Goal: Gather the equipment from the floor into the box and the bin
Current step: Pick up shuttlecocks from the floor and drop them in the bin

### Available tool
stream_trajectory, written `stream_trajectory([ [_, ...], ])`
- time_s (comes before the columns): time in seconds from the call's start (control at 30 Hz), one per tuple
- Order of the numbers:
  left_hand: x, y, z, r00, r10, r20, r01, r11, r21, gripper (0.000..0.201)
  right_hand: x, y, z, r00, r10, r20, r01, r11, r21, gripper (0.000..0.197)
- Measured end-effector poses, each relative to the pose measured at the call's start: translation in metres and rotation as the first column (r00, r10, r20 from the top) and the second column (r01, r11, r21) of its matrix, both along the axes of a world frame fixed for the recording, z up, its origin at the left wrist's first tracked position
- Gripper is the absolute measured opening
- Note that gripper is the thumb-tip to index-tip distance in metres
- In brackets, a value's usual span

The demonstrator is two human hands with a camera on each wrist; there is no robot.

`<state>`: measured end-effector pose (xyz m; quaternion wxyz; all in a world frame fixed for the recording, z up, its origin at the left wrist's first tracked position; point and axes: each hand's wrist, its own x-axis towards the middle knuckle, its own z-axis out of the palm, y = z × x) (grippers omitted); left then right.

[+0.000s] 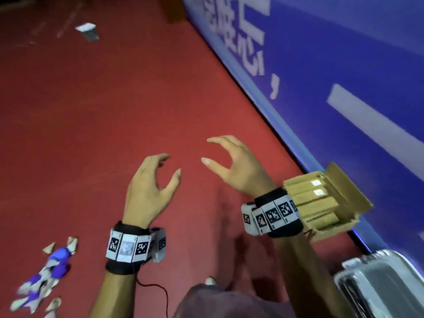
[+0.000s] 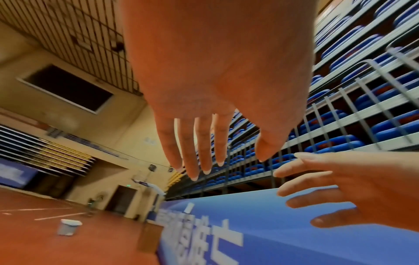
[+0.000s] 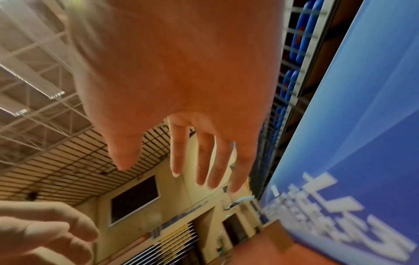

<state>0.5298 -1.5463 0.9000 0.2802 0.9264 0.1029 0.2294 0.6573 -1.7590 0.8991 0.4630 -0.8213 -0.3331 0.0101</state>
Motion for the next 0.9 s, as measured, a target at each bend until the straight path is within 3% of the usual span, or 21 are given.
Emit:
stream_trajectory([
  [0.2,-0.086,0.157,-0.021,0.945,0.314,-0.092,-0.312,0.949,0.037,0.041,-0.026,0.187,-0.018,0.967,0.248,-0.058,-0.247,0.969,0.022,0.043],
  [0.33,-0.141,0.208,-0.037,0.855,0.508,-0.102,-0.506,0.861,0.044,0.04,-0.039,0.279,-0.029,0.899,0.435,-0.051,-0.436,0.9,-0.016,0.043],
  [0.5,-0.192,0.248,-0.049,0.695,0.709,-0.122,-0.714,0.7,-0.004,0.037,-0.049,0.383,-0.04,0.784,0.617,-0.074,-0.618,0.786,0.006,0.042],
  [0.67,-0.21,0.297,-0.057,0.531,0.834,-0.152,-0.84,0.542,0.04,0.036,-0.041,0.492,-0.044,0.65,0.757,-0.07,-0.758,0.652,0.022,0.041],
  [0.9,-0.184,0.38,-0.053,0.292,0.942,-0.168,-0.949,0.307,0.07,0.04,-0.007,0.66,-0.041,0.48,0.872,-0.098,-0.877,0.478,-0.04,0.042],
])
